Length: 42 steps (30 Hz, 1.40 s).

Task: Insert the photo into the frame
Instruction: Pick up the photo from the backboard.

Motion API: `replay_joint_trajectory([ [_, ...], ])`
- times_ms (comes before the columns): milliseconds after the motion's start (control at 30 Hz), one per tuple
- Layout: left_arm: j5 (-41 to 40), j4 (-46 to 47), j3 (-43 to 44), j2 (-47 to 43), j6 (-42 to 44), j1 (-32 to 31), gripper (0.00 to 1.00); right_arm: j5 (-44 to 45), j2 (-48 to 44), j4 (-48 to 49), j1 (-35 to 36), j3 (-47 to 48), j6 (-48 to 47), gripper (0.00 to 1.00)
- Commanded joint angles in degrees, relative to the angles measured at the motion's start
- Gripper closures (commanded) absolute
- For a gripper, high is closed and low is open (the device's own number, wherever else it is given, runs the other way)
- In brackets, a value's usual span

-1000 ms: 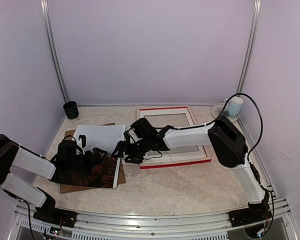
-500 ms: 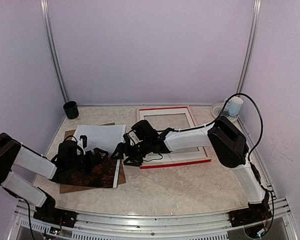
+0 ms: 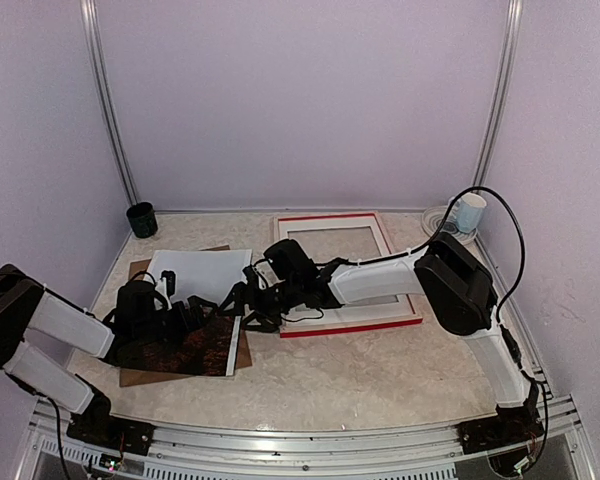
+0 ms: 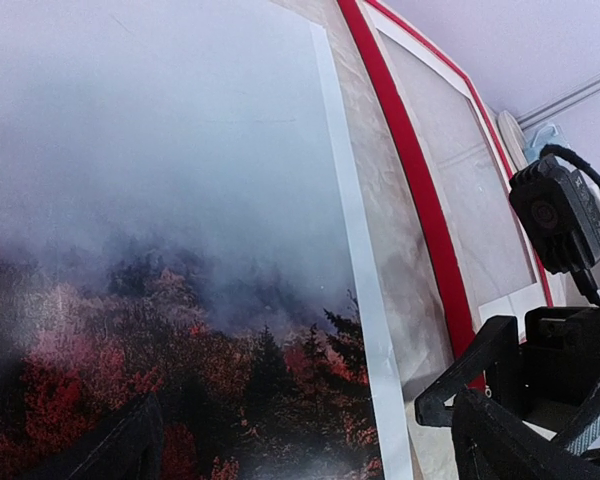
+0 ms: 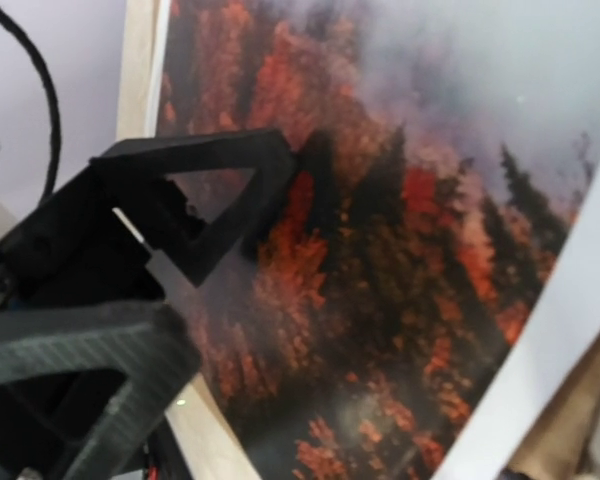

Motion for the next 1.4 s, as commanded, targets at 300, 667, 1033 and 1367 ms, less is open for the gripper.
replay_joint_trajectory([
  [300, 0.74, 1.67, 0.83, 0.63, -0.18, 0.38, 0.01, -2.69, 2.35, 2.68, 0.64, -1.31, 3.22, 0.17],
  [667, 0.86, 1.93, 0.83, 0.94, -0.29, 0.39, 0.01, -3.10, 3.83, 3.08, 0.66, -1.06, 5.10, 0.19],
  [1033, 1.05, 1.99, 0.92, 0.99, -0.37, 0.43, 0.01, -2.79, 5.47, 4.79, 0.65, -1.00, 8.34, 0.23],
  [1367, 1.05, 1.81, 0.84, 0.62, -0.26, 0.37, 0.01, -2.51, 6.33, 6.90, 0.64, -2.46, 10.56, 0.39],
])
